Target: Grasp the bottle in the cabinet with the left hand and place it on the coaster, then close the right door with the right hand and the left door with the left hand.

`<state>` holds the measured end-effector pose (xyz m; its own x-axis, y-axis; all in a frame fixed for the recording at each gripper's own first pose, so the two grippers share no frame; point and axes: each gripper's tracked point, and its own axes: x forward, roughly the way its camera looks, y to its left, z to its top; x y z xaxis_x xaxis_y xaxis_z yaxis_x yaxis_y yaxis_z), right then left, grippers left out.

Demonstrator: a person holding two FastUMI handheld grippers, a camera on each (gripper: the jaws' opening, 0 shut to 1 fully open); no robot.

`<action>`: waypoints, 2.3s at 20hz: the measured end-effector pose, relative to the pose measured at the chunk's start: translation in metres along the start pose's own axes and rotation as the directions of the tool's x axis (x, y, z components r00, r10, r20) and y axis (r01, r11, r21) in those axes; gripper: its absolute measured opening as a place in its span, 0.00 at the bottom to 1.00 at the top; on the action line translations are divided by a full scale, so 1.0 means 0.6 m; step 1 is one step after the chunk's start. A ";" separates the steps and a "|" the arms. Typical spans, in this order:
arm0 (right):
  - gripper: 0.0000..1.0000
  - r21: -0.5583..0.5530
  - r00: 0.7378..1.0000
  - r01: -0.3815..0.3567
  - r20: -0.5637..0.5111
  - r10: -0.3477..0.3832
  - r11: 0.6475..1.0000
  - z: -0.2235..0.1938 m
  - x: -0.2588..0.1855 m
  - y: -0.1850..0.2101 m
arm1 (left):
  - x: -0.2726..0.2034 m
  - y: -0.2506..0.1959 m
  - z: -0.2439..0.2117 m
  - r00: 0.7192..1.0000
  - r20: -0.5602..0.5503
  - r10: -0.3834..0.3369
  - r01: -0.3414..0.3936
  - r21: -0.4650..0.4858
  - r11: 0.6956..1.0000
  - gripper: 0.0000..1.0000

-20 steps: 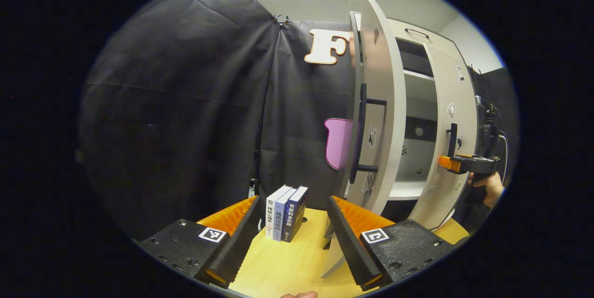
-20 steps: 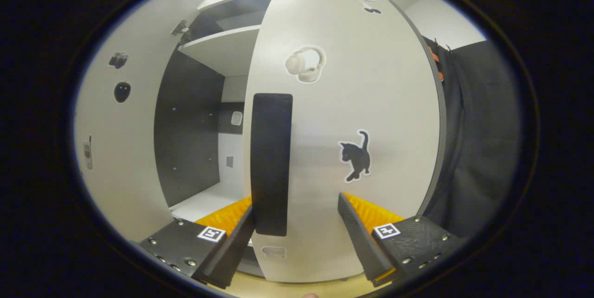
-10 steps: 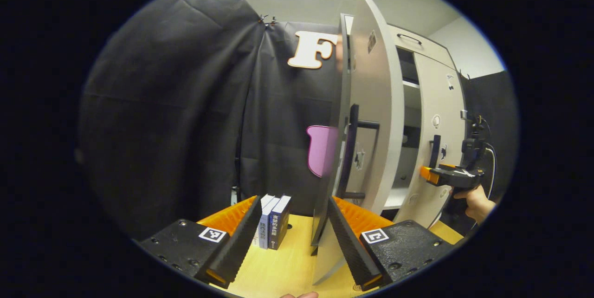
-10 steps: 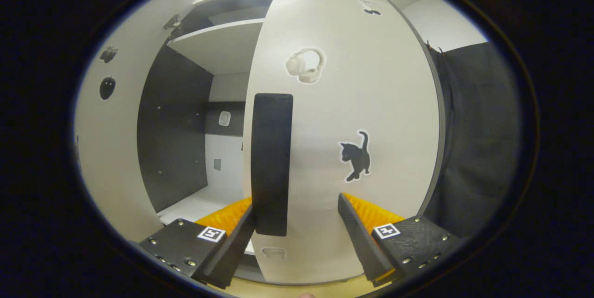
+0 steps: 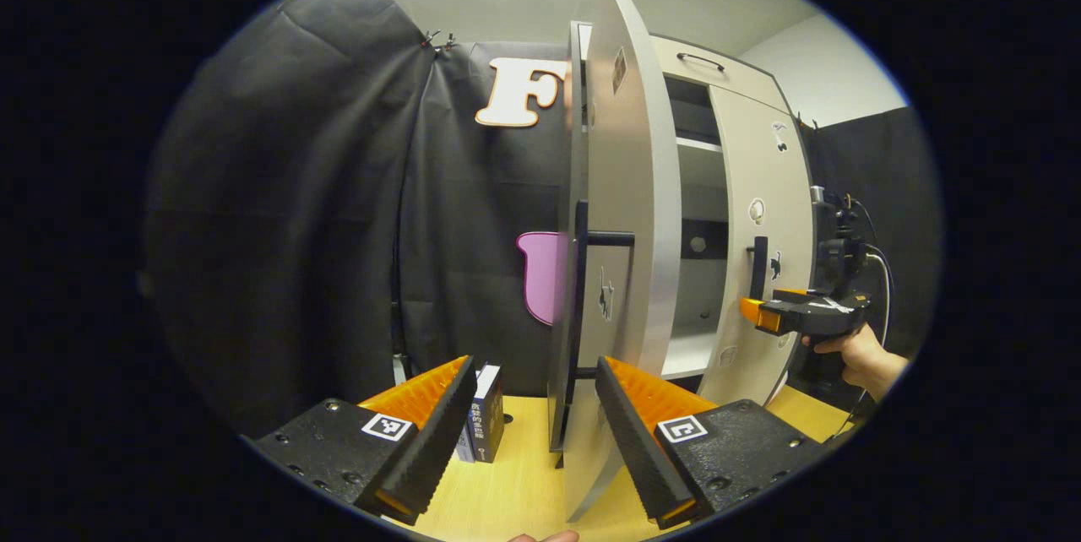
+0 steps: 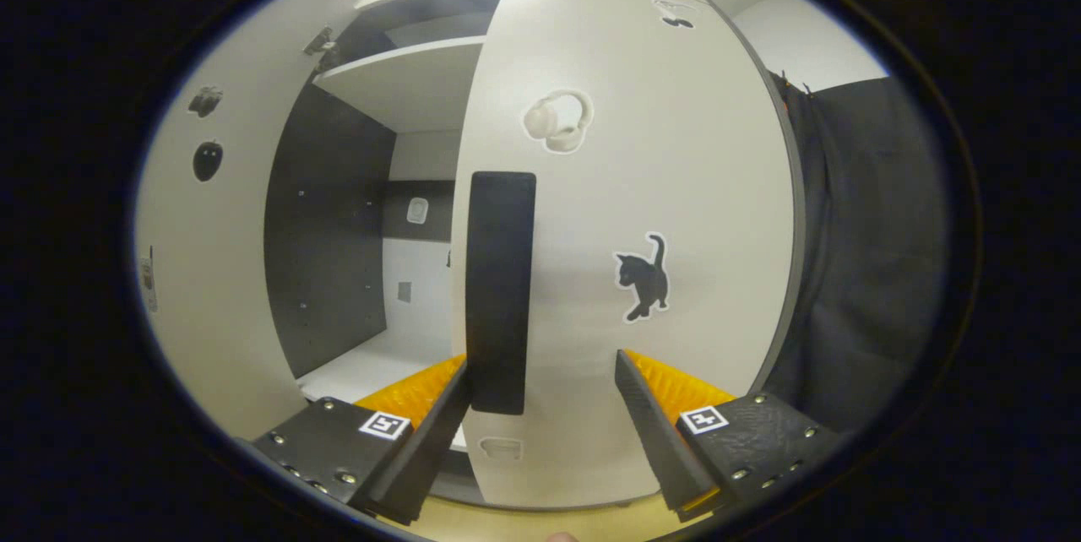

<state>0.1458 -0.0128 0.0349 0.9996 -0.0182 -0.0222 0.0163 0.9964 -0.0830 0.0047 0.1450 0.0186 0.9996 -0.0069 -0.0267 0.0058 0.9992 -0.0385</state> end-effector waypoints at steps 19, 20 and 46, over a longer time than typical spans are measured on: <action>1.00 0.031 0.996 -0.053 -0.069 0.055 0.998 -0.057 -0.146 -0.066 | 0.012 -0.086 -0.011 0.993 -0.020 -0.115 0.115 0.010 0.993 0.90; 1.00 0.028 0.995 -0.057 -0.076 0.059 0.998 -0.062 -0.151 -0.064 | 0.016 -0.094 -0.010 0.992 -0.021 -0.124 0.124 0.008 0.992 0.85; 1.00 0.091 0.988 -0.044 -0.144 0.056 0.995 -0.094 -0.194 -0.173 | 0.125 -0.282 -0.028 0.984 0.003 -0.176 0.176 -0.002 0.984 1.00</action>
<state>0.0262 -0.1186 -0.0100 0.9851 0.0263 -0.1699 -0.0252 0.9996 0.0090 0.0785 -0.0253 0.0063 0.9832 -0.1821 -0.0161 0.1812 0.9824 -0.0444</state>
